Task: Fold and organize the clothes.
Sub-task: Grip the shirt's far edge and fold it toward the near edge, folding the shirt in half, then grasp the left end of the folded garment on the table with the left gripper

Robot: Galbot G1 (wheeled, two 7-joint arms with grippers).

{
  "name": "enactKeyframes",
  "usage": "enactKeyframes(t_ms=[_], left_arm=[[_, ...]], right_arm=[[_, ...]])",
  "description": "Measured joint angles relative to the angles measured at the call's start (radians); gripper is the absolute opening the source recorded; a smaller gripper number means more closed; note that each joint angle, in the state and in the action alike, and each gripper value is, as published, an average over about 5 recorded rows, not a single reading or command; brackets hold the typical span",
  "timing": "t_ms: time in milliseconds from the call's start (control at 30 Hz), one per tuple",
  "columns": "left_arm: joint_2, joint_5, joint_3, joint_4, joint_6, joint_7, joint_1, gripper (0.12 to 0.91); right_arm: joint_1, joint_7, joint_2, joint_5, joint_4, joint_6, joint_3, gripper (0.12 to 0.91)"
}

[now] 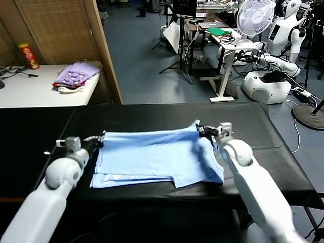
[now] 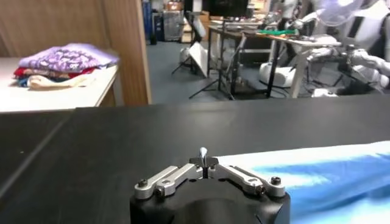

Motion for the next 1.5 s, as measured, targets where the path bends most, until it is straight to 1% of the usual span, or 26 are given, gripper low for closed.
enactKeyframes(t_ms=[67,167,367,467,533,567,633,667,700,733,833,867,900,967,1000,1067,1100,1167,1300,1400,1500], left_arm=[[-0.004,0.019,-0.022,-0.050,-0.001,0.000,0.061,0.128],[-0.011,0.050,-0.060,-0.113,-0.001,0.000,0.148,0.128],[-0.026,0.111,-0.104,-0.195,0.004,-0.001,0.276,0.128],[-0.038,0.130,-0.109,-0.211,0.006,-0.004,0.312,0.128],[-0.044,0.139,-0.109,-0.214,0.009,-0.007,0.326,0.128],[-0.047,0.142,-0.109,-0.216,0.011,-0.008,0.331,0.128],[-0.051,0.146,-0.108,-0.221,0.016,-0.010,0.338,0.129],[-0.052,0.148,-0.109,-0.224,0.019,-0.011,0.341,0.145],[-0.053,0.149,-0.110,-0.228,0.021,-0.011,0.345,0.160],[-0.054,0.151,-0.111,-0.233,0.022,-0.011,0.349,0.192],[-0.052,0.152,-0.119,-0.247,0.027,-0.012,0.360,0.356],[-0.050,0.150,-0.122,-0.252,0.029,-0.012,0.362,0.423],[-0.048,0.147,-0.126,-0.256,0.030,-0.012,0.362,0.473],[-0.044,0.135,-0.135,-0.261,0.030,-0.014,0.358,0.574],[-0.042,0.127,-0.137,-0.261,0.027,-0.016,0.353,0.624],[-0.040,0.106,-0.136,-0.252,0.017,-0.021,0.334,0.719],[-0.042,0.095,-0.133,-0.242,0.011,-0.024,0.321,0.751],[-0.049,0.071,-0.122,-0.210,0.000,-0.029,0.286,0.786],[-0.075,0.016,-0.091,-0.115,-0.007,-0.030,0.199,0.797],[-0.092,-0.020,-0.072,-0.044,-0.007,-0.017,0.145,0.798],[-0.101,-0.035,-0.060,0.012,-0.006,-0.001,0.109,0.793]], right_arm=[[-0.029,0.013,-0.009,-0.004,0.035,-0.024,0.006,0.122],[-0.059,0.022,-0.015,-0.018,0.063,-0.041,0.010,0.122],[-0.076,0.018,-0.015,-0.042,0.068,-0.041,0.006,0.122],[-0.077,0.005,-0.011,-0.051,0.054,-0.038,0.002,0.122],[-0.081,-0.007,-0.013,-0.052,0.045,-0.034,0.000,0.142],[-0.083,-0.011,-0.014,-0.052,0.043,-0.031,0.000,0.168],[-0.089,-0.019,-0.019,-0.051,0.044,-0.026,0.002,0.254],[-0.093,-0.022,-0.022,-0.048,0.047,-0.025,0.004,0.304],[-0.096,-0.024,-0.025,-0.045,0.052,-0.024,0.008,0.371],[-0.100,-0.026,-0.029,-0.040,0.058,-0.023,0.012,0.421],[-0.108,-0.026,-0.039,-0.025,0.079,-0.009,0.031,0.571],[-0.108,-0.020,-0.041,-0.024,0.083,0.003,0.038,0.620],[-0.106,-0.012,-0.041,-0.025,0.084,0.018,0.044,0.669],[-0.096,0.006,-0.035,-0.036,0.076,0.051,0.054,0.748],[-0.088,0.014,-0.030,-0.045,0.065,0.066,0.056,0.772],[-0.071,0.020,-0.016,-0.068,0.030,0.091,0.056,0.791],[-0.060,0.021,-0.008,-0.079,0.008,0.101,0.055,0.795],[-0.039,0.021,0.010,-0.094,-0.041,0.114,0.050,0.797],[-0.006,0.017,0.042,-0.098,-0.125,0.122,0.041,0.798],[0.013,0.014,0.061,-0.094,-0.167,0.125,0.038,0.791],[0.028,0.012,0.079,-0.091,-0.199,0.125,0.033,0.739]])
